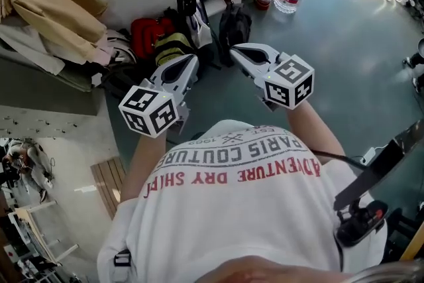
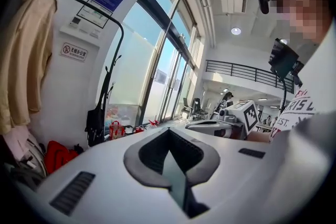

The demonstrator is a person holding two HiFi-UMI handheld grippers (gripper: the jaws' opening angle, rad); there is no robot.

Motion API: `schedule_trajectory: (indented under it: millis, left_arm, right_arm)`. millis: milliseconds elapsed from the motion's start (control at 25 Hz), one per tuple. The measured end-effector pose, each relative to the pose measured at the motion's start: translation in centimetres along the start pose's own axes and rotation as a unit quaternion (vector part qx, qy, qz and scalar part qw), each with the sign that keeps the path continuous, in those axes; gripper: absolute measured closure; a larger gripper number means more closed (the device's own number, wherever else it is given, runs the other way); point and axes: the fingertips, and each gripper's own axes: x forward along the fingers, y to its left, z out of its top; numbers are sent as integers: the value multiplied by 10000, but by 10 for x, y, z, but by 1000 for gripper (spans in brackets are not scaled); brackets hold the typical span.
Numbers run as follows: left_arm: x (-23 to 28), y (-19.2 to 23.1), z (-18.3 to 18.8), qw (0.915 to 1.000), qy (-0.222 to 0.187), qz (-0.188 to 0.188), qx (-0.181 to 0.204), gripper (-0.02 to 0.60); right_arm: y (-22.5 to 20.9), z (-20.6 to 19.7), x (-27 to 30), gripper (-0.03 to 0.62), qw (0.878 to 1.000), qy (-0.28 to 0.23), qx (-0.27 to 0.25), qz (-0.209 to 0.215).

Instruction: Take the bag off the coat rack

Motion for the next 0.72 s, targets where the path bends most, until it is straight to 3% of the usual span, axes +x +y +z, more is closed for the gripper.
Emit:
schedule_trajectory:
  millis: [320, 720]
  left_arm:
    - [23, 73, 37, 9996, -225, 174, 94, 580]
    - [110, 238, 89, 9997, -163, -22, -159, 580]
  right_arm:
    - [-45, 49, 63, 591, 9995, -291, -134, 60]
    - [-153, 91, 202, 591, 9994, -144, -15, -317]
